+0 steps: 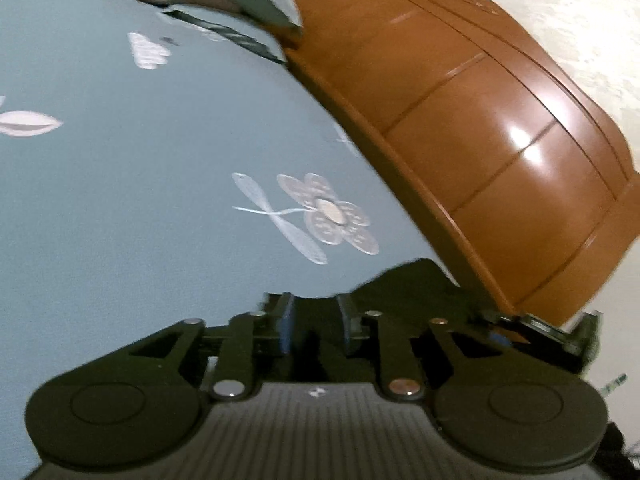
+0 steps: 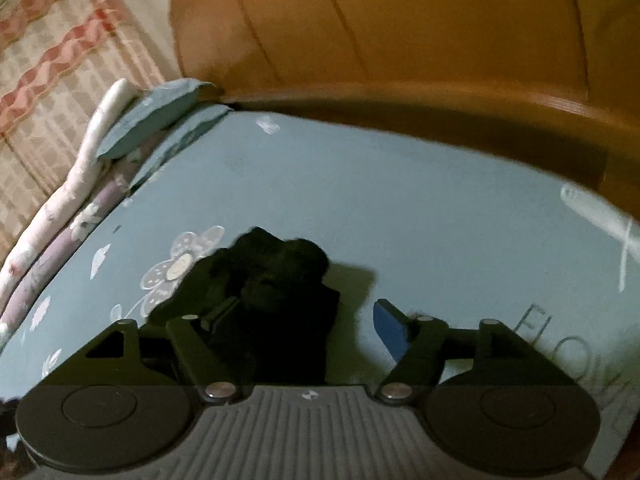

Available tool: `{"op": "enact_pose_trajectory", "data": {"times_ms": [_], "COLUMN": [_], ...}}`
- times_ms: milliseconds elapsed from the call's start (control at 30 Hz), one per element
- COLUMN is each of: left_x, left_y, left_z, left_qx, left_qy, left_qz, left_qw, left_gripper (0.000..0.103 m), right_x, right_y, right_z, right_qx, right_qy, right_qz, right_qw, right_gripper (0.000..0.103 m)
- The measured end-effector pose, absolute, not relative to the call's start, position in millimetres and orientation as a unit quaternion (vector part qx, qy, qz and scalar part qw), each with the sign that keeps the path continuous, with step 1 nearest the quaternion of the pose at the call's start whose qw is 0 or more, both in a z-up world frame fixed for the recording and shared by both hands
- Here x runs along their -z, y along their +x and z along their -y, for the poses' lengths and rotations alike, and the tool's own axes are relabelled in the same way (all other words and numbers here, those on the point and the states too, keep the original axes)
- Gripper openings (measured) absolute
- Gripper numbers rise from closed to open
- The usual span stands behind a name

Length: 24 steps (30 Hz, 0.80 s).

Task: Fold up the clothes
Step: 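Grasp the pant leg end with the left gripper while the right gripper grasps the waist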

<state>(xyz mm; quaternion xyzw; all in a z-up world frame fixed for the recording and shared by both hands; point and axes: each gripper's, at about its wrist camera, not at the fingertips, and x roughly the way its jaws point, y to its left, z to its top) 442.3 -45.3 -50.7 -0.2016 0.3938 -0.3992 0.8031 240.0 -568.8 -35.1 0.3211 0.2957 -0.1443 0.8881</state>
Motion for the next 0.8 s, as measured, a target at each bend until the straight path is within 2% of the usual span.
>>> {"op": "enact_pose_trajectory", "data": {"times_ms": [67, 133, 333, 567, 700, 767, 800], "left_x": [49.8, 50.7, 50.7, 52.6, 54.1, 52.0, 51.3], "left_y": [439.4, 437.7, 430.3, 420.6, 418.7, 415.9, 414.2], "left_z": [52.5, 58.5, 65.1, 60.4, 62.5, 63.1, 62.8], "left_qx": [0.412, 0.418, 0.445, 0.445, 0.441, 0.444, 0.444], "left_qy": [-0.2, -0.195, -0.192, -0.193, -0.195, -0.198, -0.198], "left_qz": [-0.39, -0.395, -0.397, -0.401, -0.409, -0.406, -0.403], "left_qw": [0.799, 0.795, 0.78, 0.777, 0.775, 0.774, 0.775], "left_gripper": [0.023, 0.023, 0.024, 0.029, 0.029, 0.029, 0.031], "right_x": [46.3, 54.7, 58.8, 72.4, 71.8, 69.7, 68.0], "right_y": [247.6, 254.0, 270.9, 240.5, 267.9, 276.8, 277.5], "right_z": [574.3, 578.2, 581.0, 585.0, 597.8, 599.4, 598.2], "right_qx": [0.135, 0.125, 0.059, -0.016, -0.029, -0.021, -0.011], "right_qy": [0.346, 0.366, 0.387, 0.441, 0.451, 0.443, 0.432], "right_qz": [-0.295, -0.289, -0.296, -0.285, -0.287, -0.293, -0.301], "right_qw": [0.88, 0.876, 0.872, 0.851, 0.845, 0.847, 0.85], "right_gripper": [0.076, 0.083, 0.082, 0.081, 0.082, 0.073, 0.055]}}
